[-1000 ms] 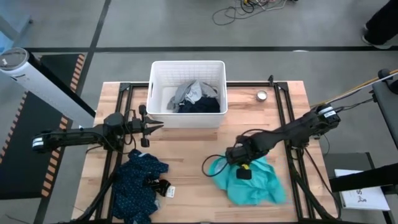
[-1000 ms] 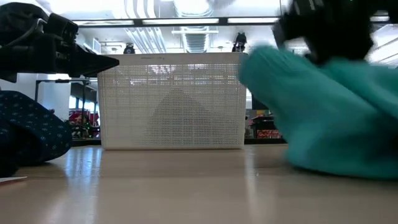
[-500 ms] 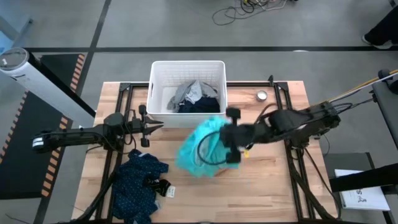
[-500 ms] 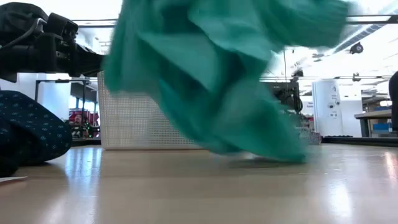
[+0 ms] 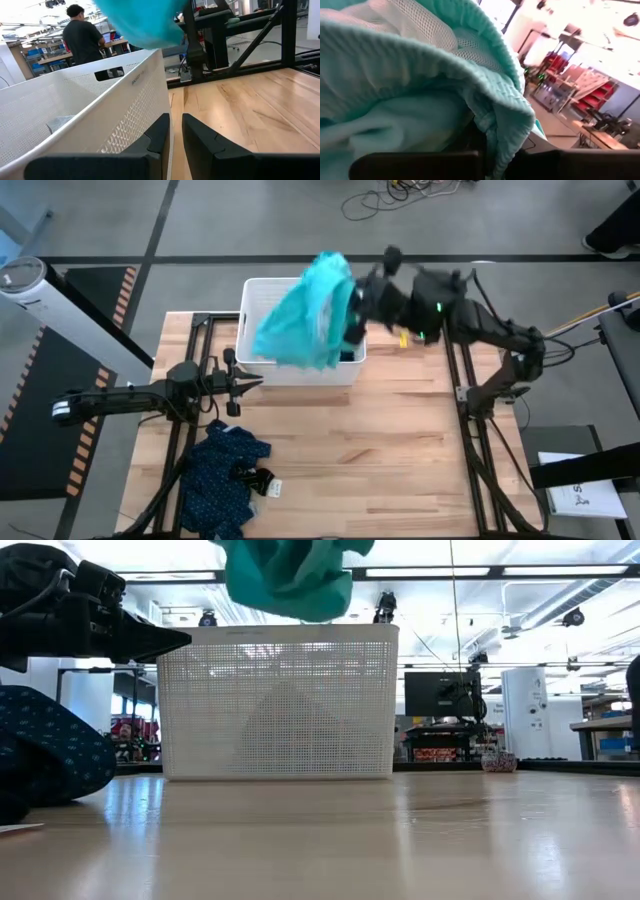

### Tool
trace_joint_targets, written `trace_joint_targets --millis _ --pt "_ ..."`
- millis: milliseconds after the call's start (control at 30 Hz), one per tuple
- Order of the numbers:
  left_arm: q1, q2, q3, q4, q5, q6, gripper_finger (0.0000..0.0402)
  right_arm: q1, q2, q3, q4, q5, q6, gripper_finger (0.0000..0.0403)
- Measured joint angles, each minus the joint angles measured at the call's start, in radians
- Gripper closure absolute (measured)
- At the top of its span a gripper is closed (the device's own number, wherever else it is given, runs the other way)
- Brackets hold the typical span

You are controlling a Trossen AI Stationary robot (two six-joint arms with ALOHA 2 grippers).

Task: Sort clothes
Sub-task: Put the light blue shorts into the white laundry bin

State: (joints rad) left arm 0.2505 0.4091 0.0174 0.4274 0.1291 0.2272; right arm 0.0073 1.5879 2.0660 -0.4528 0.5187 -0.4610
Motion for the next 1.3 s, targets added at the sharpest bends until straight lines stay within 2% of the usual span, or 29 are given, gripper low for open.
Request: trace_joint_targets --millis 133,267,400,500,667,933,1067,1300 --pt "0.0 0.0 0.0 0.0 0.0 0.0 0.0364 -0.148 0.019 -0.004 0.067 -0.093 0.037 0.0393" --pt "0.0 0.0 0.0 0.0 -0.001 0.0 0.0364 -0.276 0.077 -0.006 0.016 -0.174 0.12 0.0393" --pt "0.0 0.002 0.0 0.001 -0.016 0.005 0.0364 -0.359 0.171 -0.007 -0.001 -0.297 0.191 0.0393" --pt "0.0 0.002 0.0 0.0 -0.016 0.005 0.0364 -0.398 0.256 -0.003 -0.016 -0.346 0.222 0.0393" --pt "0.0 0.002 0.0 0.0 -0.016 0.005 0.0364 -0.427 0.4 0.001 -0.119 -0.442 0.261 0.0393" --pt "0.0 0.002 0.0 0.003 -0.016 0.005 0.0364 -0.45 0.547 0.002 -0.352 -0.471 0.231 0.0381" --pt "0.0 0.002 0.0 0.009 -0.016 0.005 0.0364 -0.453 0.583 0.002 -0.439 -0.544 0.253 0.0362" --pt "0.0 0.002 0.0 0.009 -0.017 0.005 0.0364 -0.452 0.571 0.002 -0.466 -0.549 0.278 0.0314"
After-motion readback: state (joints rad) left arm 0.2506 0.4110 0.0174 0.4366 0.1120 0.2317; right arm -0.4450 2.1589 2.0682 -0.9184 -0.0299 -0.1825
